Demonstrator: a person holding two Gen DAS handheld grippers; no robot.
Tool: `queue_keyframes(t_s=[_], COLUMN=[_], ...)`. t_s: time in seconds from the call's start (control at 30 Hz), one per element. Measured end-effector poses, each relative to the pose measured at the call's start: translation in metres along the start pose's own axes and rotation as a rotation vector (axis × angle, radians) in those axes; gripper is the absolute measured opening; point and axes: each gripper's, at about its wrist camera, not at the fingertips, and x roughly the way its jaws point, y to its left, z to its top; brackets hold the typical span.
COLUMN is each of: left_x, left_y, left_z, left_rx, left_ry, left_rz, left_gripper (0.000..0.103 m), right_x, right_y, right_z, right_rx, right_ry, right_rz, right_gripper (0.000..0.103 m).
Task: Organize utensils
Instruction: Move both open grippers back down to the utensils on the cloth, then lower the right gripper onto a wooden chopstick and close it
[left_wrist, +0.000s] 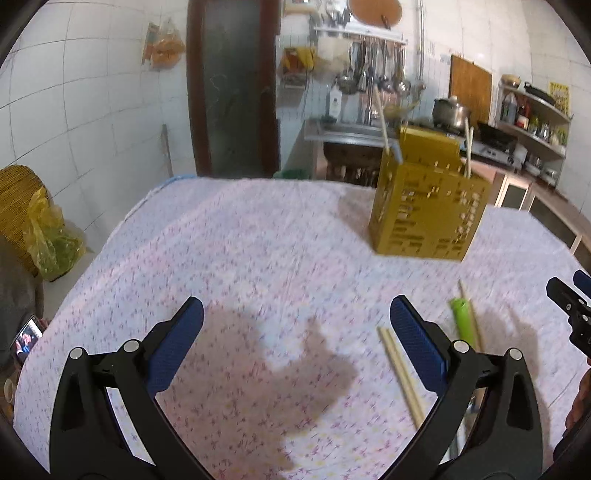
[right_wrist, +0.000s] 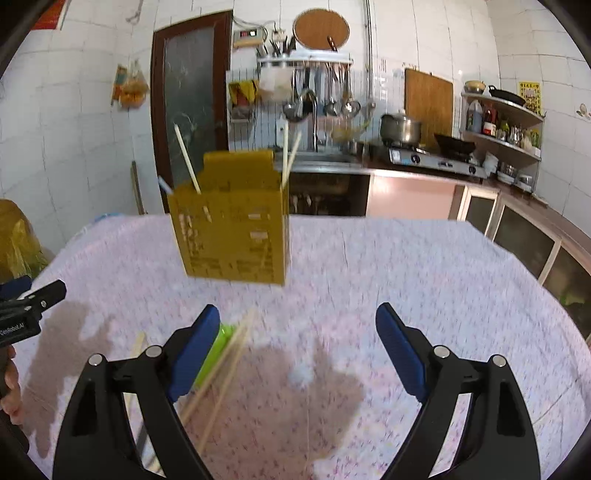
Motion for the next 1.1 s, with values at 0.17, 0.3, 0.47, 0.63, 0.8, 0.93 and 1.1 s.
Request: queue_keyframes(t_s=[0.17, 0.3, 0.47, 0.63, 0.8, 0.93, 1.1], left_x=[0.019, 0.031, 0.038, 0.044, 0.047, 0.048, 0.047], left_y=[-0.001, -0.007, -0.011, -0.015, -0.014, -0.014, -0.018], left_z=[-0.013, -0.018, -0.025, -0.028, -0.028, -0.028, -0.027], left_rx=[-0.005, 0.011, 0.012, 0.033, 0.032, 0.023, 0.030], left_ry=[0.059, 0.092, 0.123, 0.141, 0.160, 0.169, 0.177], left_rz=[0.015, 0.025, 0.028, 0.040, 0.038, 0.036, 0.032], left_gripper=[0.098, 0.098, 0.098, 0.098, 0.098, 0.098, 0.098], right_x=[0.024, 0.039, 0.062, 0.075, 0.079, 0.077, 0.077], right_y=[0.005, 0.010, 0.017, 0.028, 0.039, 0.053, 0.057], right_z=[-0.012, -0.016, -0.019, -0.023, -0.028, -0.026, -0.024], right_rx=[-0.015, -0.019, 0.012, -0.012, -0.023, -0.041, -0.040], right_ry=[0.079, 0.131, 0.222, 0.290, 0.335, 0.340, 0.341], right_rz=[-0.021, -0.020, 0.006, 0.003, 0.007, 0.003, 0.031], right_gripper=[0.085, 0.085, 0.084, 0.075, 0.059, 0.036, 0.013])
